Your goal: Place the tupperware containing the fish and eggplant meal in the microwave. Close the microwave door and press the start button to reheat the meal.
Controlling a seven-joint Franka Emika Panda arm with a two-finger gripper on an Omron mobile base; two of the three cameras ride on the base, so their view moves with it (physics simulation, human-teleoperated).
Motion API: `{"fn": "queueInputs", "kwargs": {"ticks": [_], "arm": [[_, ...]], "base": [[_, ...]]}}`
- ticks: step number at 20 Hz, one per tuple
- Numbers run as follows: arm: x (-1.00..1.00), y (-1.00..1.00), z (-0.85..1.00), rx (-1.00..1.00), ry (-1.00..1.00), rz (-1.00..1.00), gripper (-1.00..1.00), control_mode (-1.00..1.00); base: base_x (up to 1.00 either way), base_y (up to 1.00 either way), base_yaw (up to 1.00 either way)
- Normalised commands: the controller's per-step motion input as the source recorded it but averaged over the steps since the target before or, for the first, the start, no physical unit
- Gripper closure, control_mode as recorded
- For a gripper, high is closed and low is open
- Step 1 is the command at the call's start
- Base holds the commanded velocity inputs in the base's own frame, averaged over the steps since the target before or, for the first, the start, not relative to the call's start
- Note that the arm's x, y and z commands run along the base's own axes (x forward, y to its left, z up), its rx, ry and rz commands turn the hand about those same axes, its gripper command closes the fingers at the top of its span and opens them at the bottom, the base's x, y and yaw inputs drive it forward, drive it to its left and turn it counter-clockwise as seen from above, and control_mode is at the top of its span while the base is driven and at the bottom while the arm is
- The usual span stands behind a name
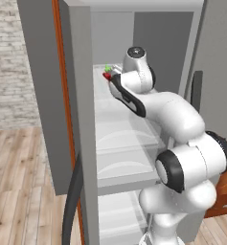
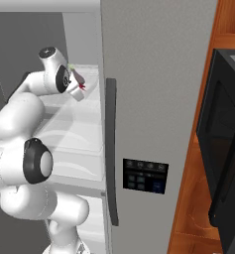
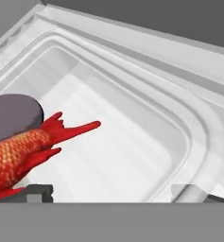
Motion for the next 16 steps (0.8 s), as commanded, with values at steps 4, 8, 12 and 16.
{"fn": "queueInputs", "kwargs": {"ticks": [4,8,12,16], "arm": [[0.19,0.00,-0.39,0.00,0.11,-0.09,-1.00,-1.00],[0.06,0.00,-0.56,0.00,0.14,-0.12,-1.00,-1.00],[0.00,0.00,-0.83,0.00,0.06,-0.15,-1.00,-1.00],[0.00,0.00,-0.63,0.00,-0.01,-0.12,1.00,-1.00]], "base": [[0.00,0.00,0.00],[0.00,0.00,0.00],[0.00,0.00,0.00],[0.00,0.00,0.00]]}}
